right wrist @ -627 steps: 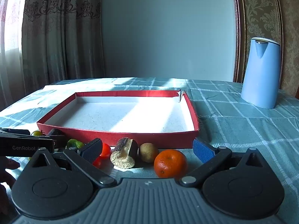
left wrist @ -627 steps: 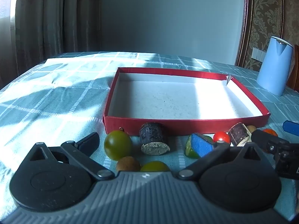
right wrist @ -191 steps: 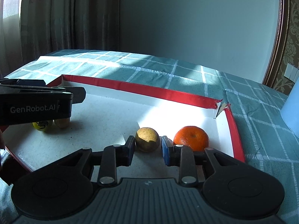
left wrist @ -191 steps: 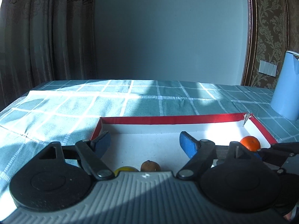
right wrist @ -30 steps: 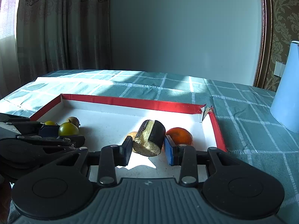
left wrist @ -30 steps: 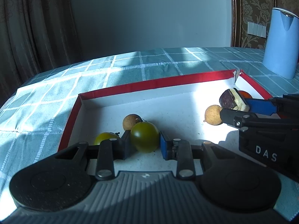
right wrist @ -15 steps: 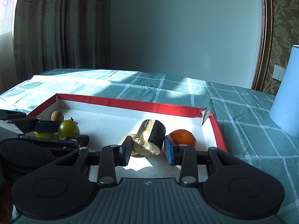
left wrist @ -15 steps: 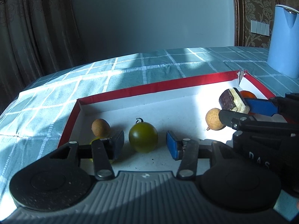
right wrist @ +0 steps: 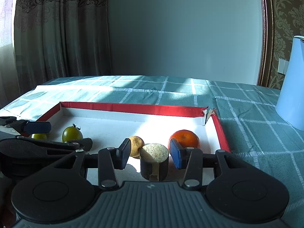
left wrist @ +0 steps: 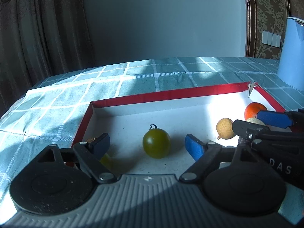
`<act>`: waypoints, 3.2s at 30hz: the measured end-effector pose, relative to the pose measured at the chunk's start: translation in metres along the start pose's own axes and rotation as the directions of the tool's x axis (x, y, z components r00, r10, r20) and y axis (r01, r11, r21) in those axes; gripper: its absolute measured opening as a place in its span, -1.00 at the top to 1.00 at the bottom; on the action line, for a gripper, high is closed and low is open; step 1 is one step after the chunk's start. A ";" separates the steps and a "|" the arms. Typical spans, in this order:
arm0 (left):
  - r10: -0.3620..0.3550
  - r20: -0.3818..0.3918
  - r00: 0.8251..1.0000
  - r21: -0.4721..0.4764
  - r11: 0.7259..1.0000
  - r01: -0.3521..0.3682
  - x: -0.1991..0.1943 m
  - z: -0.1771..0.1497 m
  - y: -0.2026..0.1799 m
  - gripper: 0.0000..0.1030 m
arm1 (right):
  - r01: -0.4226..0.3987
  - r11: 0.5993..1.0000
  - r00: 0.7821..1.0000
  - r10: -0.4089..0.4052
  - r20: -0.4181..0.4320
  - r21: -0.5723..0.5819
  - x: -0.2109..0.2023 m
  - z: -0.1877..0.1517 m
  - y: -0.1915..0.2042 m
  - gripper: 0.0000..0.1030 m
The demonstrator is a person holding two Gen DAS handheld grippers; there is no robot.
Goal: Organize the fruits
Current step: 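Lower the green tomato and eggplant slice into the box and open both grippers, then move both grippers back to the pieces lying beside the red box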
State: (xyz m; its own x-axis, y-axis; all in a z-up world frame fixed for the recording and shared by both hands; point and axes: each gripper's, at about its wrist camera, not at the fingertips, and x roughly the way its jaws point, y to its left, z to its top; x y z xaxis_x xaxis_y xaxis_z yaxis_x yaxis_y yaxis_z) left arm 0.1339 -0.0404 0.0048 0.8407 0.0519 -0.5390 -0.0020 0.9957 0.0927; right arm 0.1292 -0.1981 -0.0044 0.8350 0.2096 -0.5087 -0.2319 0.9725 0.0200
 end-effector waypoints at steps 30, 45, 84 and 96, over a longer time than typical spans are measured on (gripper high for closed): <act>-0.020 0.169 0.985 -0.068 0.997 0.032 -0.083 -0.040 0.058 -1.00 | -0.034 0.999 0.996 0.031 0.079 0.037 -0.060 -0.022 -0.004 -0.34; -0.067 0.084 0.994 -0.036 0.997 0.071 -0.099 -0.072 0.076 -1.00 | -0.129 0.992 0.990 0.129 0.049 -0.012 -0.100 -0.049 0.008 -0.34; -0.072 -0.105 0.992 -0.040 0.997 0.068 -0.066 -0.073 0.073 -1.00 | -0.208 0.968 0.970 0.187 -0.154 -0.138 -0.082 -0.063 0.066 0.37; -0.084 -0.070 0.994 -0.001 0.996 0.084 -0.074 -0.074 0.066 -0.72 | -0.209 0.969 0.970 0.189 -0.151 -0.130 -0.086 -0.064 0.063 0.53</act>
State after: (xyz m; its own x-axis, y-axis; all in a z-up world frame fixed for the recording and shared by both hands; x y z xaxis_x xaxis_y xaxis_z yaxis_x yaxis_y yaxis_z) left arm 0.0314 0.0276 -0.0110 0.7979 -0.0264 -0.6023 0.0682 0.9966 0.0467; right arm 0.0104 -0.1612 -0.0145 0.6909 0.3723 -0.6197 -0.4643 0.8855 0.0143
